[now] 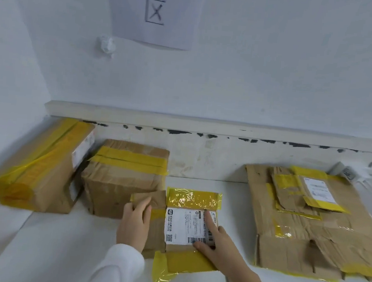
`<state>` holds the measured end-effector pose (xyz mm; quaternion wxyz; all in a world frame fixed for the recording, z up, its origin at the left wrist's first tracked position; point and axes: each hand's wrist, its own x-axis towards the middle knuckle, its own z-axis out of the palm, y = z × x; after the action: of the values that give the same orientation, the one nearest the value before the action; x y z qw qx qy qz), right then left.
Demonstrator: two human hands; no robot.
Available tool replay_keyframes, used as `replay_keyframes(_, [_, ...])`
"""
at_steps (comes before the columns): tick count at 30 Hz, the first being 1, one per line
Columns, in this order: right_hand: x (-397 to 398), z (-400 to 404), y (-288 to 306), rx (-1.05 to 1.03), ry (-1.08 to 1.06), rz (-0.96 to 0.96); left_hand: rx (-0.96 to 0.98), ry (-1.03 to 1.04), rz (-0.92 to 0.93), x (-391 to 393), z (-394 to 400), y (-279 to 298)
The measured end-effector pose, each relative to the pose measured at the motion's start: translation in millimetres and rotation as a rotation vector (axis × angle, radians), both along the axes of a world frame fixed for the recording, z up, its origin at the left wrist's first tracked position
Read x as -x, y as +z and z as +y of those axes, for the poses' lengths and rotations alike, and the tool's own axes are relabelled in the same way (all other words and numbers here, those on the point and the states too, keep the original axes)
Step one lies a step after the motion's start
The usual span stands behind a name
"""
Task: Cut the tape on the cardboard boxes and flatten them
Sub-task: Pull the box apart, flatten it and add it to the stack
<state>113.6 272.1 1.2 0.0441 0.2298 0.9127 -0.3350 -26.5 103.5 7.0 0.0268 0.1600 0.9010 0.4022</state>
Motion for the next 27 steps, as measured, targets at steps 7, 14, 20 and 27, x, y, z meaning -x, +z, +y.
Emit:
replay_keyframes(7, [-52.1, 58.8, 10.5, -0.177, -0.288, -0.058, 0.143, -0.389, -0.014, -29.3, 92.0, -1.4])
replay_keyframes(14, [-112.0, 167.5, 30.5, -0.323, -0.490, -0.068, -0.016, -0.721, 0.212, -73.6, 219.0, 26.2])
replay_keyframes(20, [-128.2, 306.0, 59.0, -0.353, -0.506, -0.144, 0.209, -0.616, 0.152, -98.1, 360.9, 43.2])
replay_keyframes(27, [-96.7, 385.4, 24.3, -0.356, -0.391, -0.275, 0.368, -0.484, 0.029, -93.8, 429.2, -14.2])
